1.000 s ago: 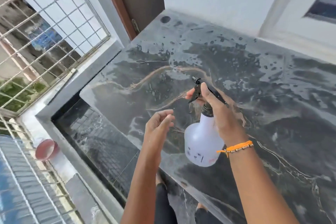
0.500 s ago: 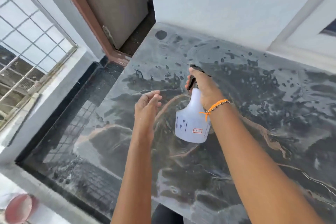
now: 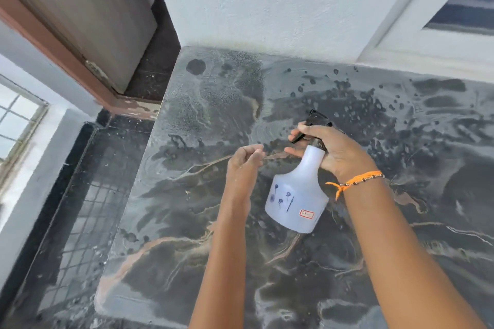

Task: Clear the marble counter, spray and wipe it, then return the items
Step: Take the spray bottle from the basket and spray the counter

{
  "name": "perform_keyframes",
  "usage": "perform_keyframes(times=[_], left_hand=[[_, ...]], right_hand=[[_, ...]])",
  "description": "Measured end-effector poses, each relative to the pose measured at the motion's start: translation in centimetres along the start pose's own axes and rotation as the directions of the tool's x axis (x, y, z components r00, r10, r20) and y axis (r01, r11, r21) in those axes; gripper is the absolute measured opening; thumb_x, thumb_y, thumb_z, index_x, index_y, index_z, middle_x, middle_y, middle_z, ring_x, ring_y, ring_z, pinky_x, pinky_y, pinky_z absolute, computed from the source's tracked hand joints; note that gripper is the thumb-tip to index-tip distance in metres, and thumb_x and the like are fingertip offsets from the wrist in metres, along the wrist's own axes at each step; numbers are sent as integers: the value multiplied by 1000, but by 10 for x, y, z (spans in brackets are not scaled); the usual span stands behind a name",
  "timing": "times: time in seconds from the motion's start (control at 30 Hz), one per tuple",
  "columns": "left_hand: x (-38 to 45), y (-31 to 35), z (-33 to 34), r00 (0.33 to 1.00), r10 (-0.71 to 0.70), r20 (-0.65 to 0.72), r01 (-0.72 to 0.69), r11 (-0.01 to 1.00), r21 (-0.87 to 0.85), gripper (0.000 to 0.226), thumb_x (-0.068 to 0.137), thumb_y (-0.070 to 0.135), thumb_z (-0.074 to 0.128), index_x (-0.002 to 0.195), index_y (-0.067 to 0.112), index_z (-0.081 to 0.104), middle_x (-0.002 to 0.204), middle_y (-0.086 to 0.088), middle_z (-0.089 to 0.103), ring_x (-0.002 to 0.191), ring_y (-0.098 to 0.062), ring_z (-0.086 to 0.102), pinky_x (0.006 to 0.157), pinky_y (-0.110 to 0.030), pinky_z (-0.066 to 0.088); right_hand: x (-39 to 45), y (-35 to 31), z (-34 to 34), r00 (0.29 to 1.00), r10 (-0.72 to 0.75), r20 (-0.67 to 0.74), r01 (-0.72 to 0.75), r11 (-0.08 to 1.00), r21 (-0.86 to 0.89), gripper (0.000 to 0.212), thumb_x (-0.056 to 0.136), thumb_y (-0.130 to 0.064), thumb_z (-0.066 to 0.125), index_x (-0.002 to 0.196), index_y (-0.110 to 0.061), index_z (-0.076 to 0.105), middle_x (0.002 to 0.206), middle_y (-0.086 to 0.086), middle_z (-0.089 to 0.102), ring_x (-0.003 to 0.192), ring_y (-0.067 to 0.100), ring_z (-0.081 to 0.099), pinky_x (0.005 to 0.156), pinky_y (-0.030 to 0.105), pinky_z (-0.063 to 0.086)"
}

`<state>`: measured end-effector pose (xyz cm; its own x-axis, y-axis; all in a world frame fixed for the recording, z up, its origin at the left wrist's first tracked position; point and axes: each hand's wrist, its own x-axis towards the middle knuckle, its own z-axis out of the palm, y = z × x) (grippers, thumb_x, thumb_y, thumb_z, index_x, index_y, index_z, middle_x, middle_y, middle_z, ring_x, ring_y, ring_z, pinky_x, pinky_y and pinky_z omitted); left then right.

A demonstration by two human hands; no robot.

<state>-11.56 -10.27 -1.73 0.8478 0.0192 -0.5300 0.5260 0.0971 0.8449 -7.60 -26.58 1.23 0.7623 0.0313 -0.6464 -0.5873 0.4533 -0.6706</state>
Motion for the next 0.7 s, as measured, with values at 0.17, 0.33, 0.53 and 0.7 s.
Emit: perform_keyframes(times=[0.17,0.33,0.53,0.7], left_hand=[[3,-8,26,992,-43,118,30,993,111,14,90,25,55,98,21,65,107,4,64,90,-6,58,79,-22,43],[-2,-13,50,989,-21,150,-6,984,178,9,90,23,55,85,22,62,107,10,63,85,-4,58,70,-16,40],[-19,-32,93,975,-33,220,-22,970,242,12,91,24,53,90,27,65,102,13,63,88,-7,58,67,-16,43],[-41,-43,146,967,-44,251,-32,956,291,15,90,20,55,84,29,65,97,5,65,83,-8,58,71,-22,43]], right_hand=[[1,-7,-32,964,-35,-264,57,995,76,20,88,-7,54,69,-9,52,57,4,51,52,15,50,47,23,47],[-3,-17,-62,938,-76,-337,87,996,18,27,86,-11,53,60,-11,47,41,-2,48,34,10,45,42,20,37],[-40,-14,-119,973,-40,-227,101,958,267,22,87,-16,55,65,-11,54,57,4,58,56,15,54,38,16,36],[-69,-12,-180,963,-101,-251,179,935,308,24,90,-8,55,66,-8,62,60,5,65,58,14,57,40,15,44]])
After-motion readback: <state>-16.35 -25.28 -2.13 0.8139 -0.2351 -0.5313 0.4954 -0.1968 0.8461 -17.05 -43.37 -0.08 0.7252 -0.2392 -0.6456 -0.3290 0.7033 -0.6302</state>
